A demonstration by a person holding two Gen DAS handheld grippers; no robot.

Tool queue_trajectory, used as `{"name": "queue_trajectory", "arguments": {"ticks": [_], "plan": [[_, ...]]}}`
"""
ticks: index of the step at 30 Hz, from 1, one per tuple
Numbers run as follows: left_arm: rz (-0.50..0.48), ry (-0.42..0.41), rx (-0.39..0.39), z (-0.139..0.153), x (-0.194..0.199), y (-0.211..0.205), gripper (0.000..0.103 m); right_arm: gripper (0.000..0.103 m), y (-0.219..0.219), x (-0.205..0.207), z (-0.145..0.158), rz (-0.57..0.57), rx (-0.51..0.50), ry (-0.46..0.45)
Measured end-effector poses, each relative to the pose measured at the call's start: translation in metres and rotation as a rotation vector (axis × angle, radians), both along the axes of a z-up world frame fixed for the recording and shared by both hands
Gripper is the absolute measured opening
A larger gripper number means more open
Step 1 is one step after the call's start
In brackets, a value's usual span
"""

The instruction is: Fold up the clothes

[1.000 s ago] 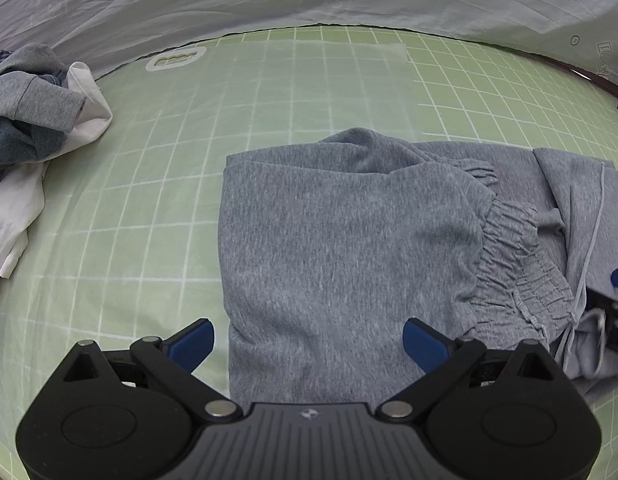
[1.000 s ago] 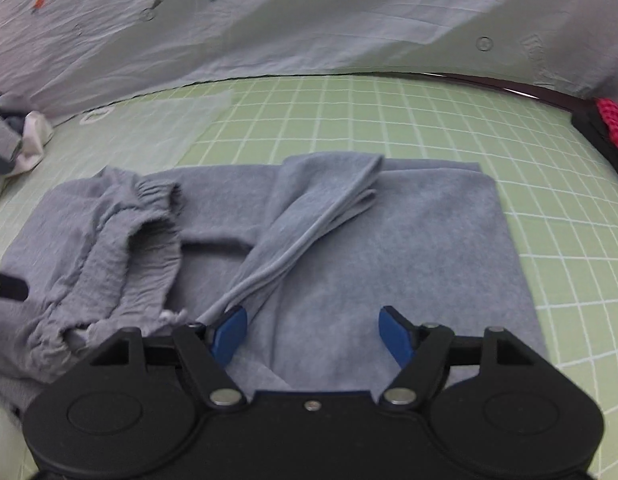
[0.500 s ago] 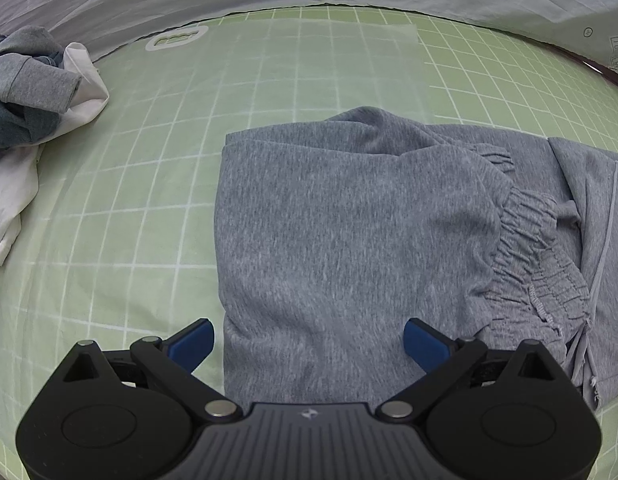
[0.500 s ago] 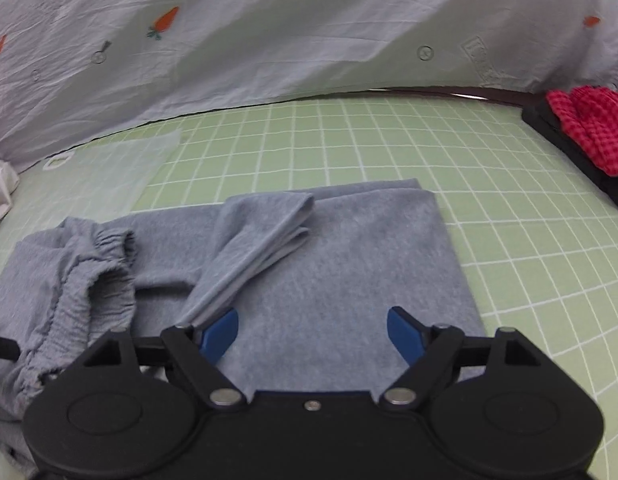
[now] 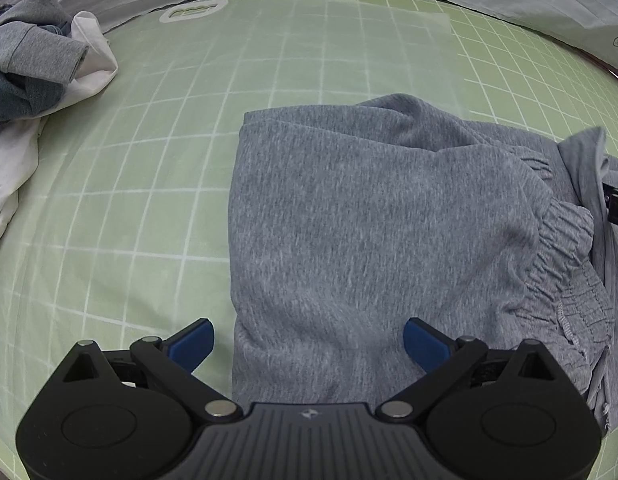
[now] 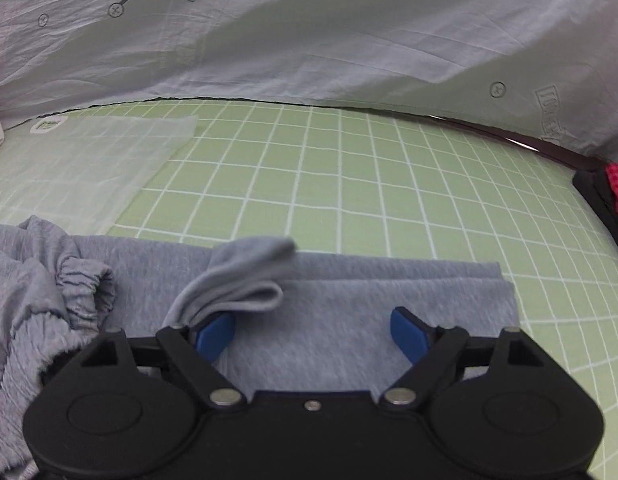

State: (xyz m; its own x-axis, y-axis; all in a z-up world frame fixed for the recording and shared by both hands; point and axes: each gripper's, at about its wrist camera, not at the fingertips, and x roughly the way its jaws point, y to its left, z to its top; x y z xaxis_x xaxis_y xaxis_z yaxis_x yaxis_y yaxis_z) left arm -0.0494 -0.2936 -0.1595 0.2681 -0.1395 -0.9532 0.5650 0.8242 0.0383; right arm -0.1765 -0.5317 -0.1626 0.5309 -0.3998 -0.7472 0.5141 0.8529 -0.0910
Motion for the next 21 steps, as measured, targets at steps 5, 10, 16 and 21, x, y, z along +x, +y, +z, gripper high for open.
{"name": "queue_trajectory", "arguments": {"ticks": [5,10,16,21], "plan": [[0.015,0.007,-0.002,-0.003,0.001,-0.001,0.101,0.086,0.01,0.002,0.007,0.064,0.0,-0.016],[0.022,0.006,0.003,-0.006,0.001,-0.002,0.102,0.087,-0.019,-0.042,0.014,-0.095,0.027,-0.021],[0.014,-0.006,0.016,-0.007,0.001,-0.004,0.102,0.087,-0.056,-0.111,0.006,-0.288,0.068,0.024],[-0.001,-0.024,0.023,-0.009,-0.003,-0.005,0.102,0.085,-0.063,-0.135,0.002,-0.329,0.112,0.015]]}}
